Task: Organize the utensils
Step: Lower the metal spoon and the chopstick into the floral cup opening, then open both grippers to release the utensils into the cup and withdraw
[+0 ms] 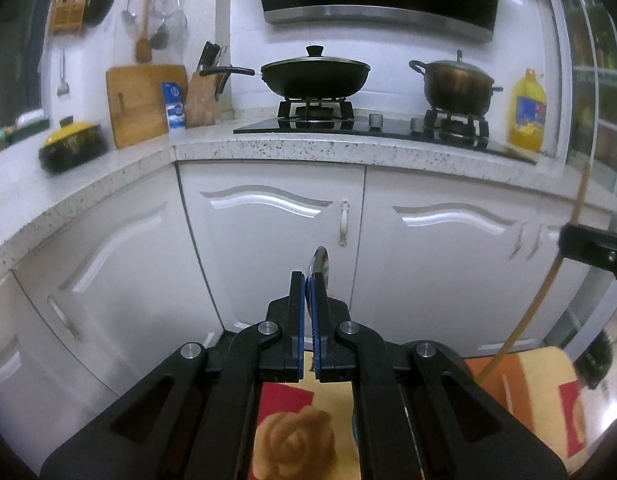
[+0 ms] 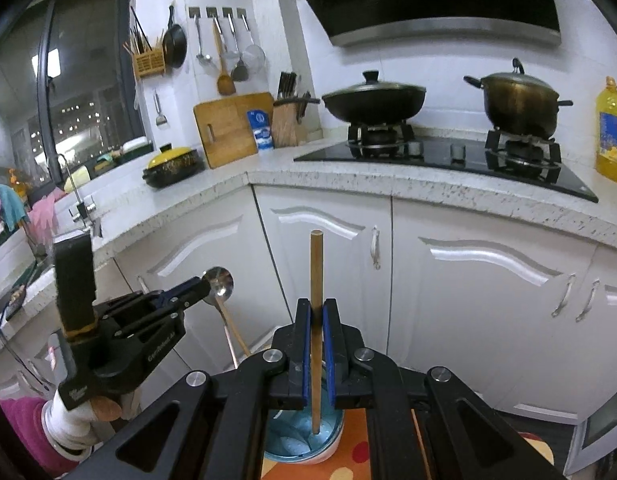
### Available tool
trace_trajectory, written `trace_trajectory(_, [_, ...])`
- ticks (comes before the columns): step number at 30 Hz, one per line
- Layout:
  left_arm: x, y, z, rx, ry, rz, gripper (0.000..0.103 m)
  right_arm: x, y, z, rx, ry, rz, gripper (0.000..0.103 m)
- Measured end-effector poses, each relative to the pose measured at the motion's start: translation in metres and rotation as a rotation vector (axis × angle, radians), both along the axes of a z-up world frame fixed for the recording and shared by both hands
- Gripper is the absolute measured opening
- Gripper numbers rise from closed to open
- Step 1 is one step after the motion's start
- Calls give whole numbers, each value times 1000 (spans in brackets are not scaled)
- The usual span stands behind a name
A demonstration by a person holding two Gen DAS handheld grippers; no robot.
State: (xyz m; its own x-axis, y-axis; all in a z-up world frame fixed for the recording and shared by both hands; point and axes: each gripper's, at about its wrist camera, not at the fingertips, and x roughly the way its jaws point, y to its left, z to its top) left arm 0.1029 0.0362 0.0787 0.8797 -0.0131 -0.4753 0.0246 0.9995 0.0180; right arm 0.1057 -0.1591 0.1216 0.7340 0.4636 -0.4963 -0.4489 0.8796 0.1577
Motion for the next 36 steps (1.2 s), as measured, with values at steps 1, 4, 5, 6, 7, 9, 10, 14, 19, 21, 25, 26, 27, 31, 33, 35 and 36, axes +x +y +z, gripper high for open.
trace_trajectory(1, [0,-2,-3,9,-1,-1,1,3,1,-5,-3,9,2,5])
trace_trajectory(4, [0,-11,-11,33,0,-9,1,11,2,-17,1,37,6,5])
trace_trajectory(5, [0,-13,-13,37,3,-14,1,14,3,-20,1,47,7,5])
trace_trajectory(6, [0,-16,-16,41,7,-18,1,16,3,-24,0,56,8,5])
trace_trajectory(7, [0,-18,-19,48,9,-21,1,18,4,-29,-1,68,10,5])
trace_trajectory(9, [2,-22,-22,51,21,-26,1,23,6,-38,-4,93,15,5])
trace_trajectory(10, [2,-23,-24,53,26,-28,1,24,6,-42,-6,101,17,5])
trace_trajectory(14, [4,-28,-30,63,34,-34,1,31,10,-58,-11,144,27,6])
trace_trajectory(19, [6,-30,-38,49,73,-41,1,41,14,-75,-15,191,28,5])
trace_trajectory(21, [5,-32,-42,50,87,-48,1,43,12,-78,3,193,22,5])
trace_trajectory(25, [2,-34,-47,36,113,-58,1,48,6,-81,31,233,1,9])
trace_trajectory(26, [2,-33,-48,28,122,-63,1,48,4,-82,33,239,-3,13])
trace_trajectory(27, [2,-32,-48,29,103,-59,1,47,1,-83,36,242,-8,24])
trace_trajectory(31, [2,-28,-47,-17,140,-59,3,39,-6,-84,56,248,-15,28])
trace_trajectory(33, [0,-26,-45,-33,151,-56,11,36,-8,-83,57,247,-19,28])
trace_trajectory(35, [-4,-24,-44,-46,152,-61,24,32,-11,-82,64,251,-21,28])
trace_trajectory(36, [-7,-23,-42,-54,150,-63,31,30,-13,-83,70,253,-23,28])
